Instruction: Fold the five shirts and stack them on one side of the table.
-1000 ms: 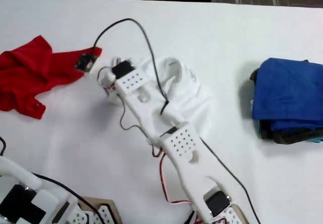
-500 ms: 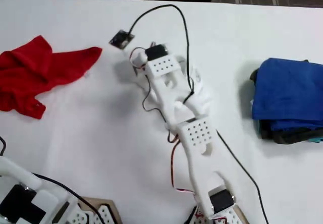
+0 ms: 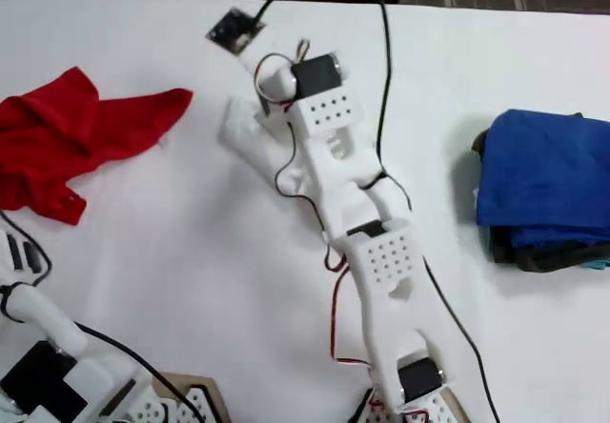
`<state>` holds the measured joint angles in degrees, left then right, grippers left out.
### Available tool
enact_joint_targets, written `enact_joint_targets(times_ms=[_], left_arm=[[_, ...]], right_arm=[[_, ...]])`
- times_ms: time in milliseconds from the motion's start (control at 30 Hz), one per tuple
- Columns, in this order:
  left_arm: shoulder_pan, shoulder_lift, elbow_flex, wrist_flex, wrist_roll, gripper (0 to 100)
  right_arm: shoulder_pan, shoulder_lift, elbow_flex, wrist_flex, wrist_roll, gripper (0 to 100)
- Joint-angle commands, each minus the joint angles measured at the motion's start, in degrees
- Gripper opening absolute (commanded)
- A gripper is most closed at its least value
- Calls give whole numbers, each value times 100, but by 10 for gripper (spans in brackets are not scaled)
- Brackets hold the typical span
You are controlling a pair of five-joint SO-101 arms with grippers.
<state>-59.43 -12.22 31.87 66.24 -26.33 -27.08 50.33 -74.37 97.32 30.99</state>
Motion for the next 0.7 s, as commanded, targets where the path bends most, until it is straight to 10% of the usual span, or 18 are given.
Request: enact_joint_targets(times_ms=[0, 333, 667], left_arm=[[255, -18, -13, -88, 26, 191], [747, -53, -22, -88, 35, 191], [879, -53, -22, -88, 44, 191]], right_arm=[[75, -910, -237, 66, -18, 20], [-4, -2800, 97, 75, -9, 20], [-163, -5473, 3402, 75, 308, 20]])
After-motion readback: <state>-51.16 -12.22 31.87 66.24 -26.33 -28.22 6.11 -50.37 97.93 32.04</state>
